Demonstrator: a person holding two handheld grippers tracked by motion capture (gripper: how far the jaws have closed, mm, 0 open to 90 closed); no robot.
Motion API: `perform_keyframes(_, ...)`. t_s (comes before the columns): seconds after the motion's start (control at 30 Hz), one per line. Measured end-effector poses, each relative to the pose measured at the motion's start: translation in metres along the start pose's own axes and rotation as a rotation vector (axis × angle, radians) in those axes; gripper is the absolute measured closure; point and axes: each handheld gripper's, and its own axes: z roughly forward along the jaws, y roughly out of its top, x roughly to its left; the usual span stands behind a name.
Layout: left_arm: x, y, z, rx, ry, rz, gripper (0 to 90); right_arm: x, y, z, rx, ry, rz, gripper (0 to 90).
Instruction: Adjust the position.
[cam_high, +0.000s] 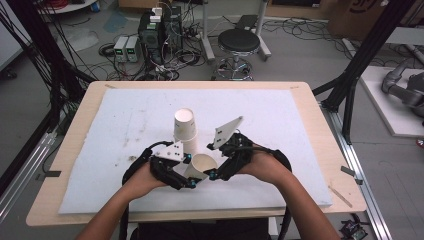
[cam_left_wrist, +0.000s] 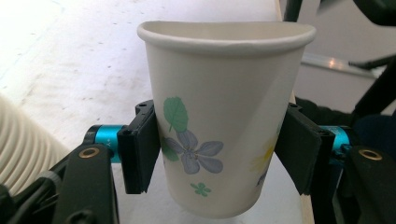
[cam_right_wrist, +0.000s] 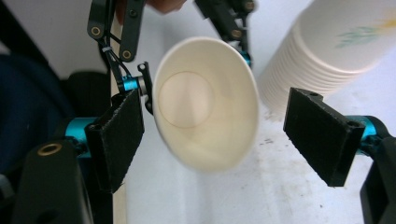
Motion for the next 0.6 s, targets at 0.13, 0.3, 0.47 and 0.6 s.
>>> perform_keyframes(0.13, 0.001, -0.012, -0.01, -0.054, 0.03, -0.041, 34.9, -0.001, -0.023, -0.013, -0.116, -0.062, 0.071, 20.5)
perform_keyframes(0.3, 0.005, -0.029, -0.026, -0.13, 0.117, -0.102, 33.9, -0.002, -0.055, -0.025, -0.206, -0.149, 0.176, 20.5)
perform_keyframes(0.47, 0.009, -0.044, -0.044, -0.218, 0.195, -0.141, 33.9, -0.002, -0.091, -0.033, -0.287, -0.258, 0.257, 20.5)
perform_keyframes(0.6, 0.01, -0.052, -0.059, -0.295, 0.24, -0.147, 34.0, -0.006, -0.127, -0.036, -0.332, -0.35, 0.334, 20.5)
